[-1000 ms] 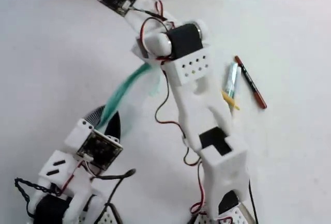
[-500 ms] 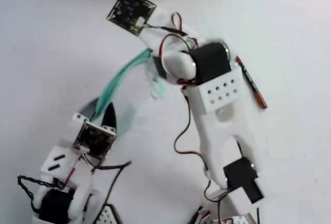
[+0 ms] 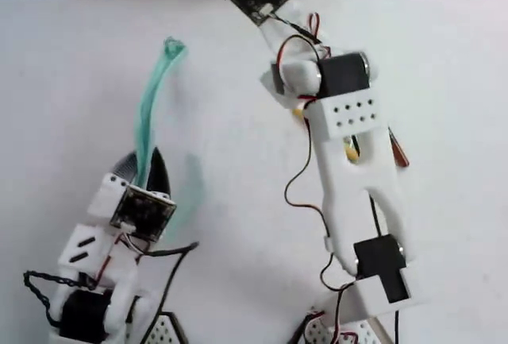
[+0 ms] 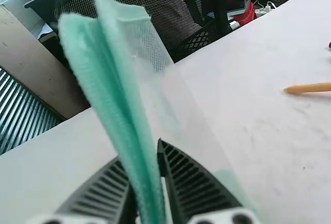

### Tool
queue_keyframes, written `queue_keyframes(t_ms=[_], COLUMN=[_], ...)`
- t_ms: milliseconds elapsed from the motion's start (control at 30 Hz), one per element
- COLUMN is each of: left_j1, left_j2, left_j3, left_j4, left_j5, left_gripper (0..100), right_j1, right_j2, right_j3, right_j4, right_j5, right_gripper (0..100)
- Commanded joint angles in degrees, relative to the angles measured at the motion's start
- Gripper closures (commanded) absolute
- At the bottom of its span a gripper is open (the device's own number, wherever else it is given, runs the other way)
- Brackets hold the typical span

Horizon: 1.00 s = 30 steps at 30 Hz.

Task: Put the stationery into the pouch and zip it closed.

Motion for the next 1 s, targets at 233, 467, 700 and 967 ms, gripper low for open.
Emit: queue_keyframes(t_ms=[233, 467, 700, 967], left_j1=[1.8, 16.04, 23.69, 24.4], left_j2=[1.89, 2.15, 2.42, 5.23], left_j3=[1.14, -1.76, -2.02, -2.11], left_j4=[-10.81, -21.89, -30.42, -31.82], left_j5=[-2.37, 2.9, 3.25, 18.55], left_gripper=[98, 98, 98, 98], right_j1=[4.88, 12.62, 13.41, 13.85], right_j2=[-4.35, -13.32, -20.79, -21.85], right_j3=[14.95, 34.99, 55.03, 67.43], right_j4=[-11.38, -24.13, -38.29, -55.25], right_j5=[-0.62, -10.46, -21.8, -23.74], right_gripper=[75.4, 75.4, 75.4, 75.5])
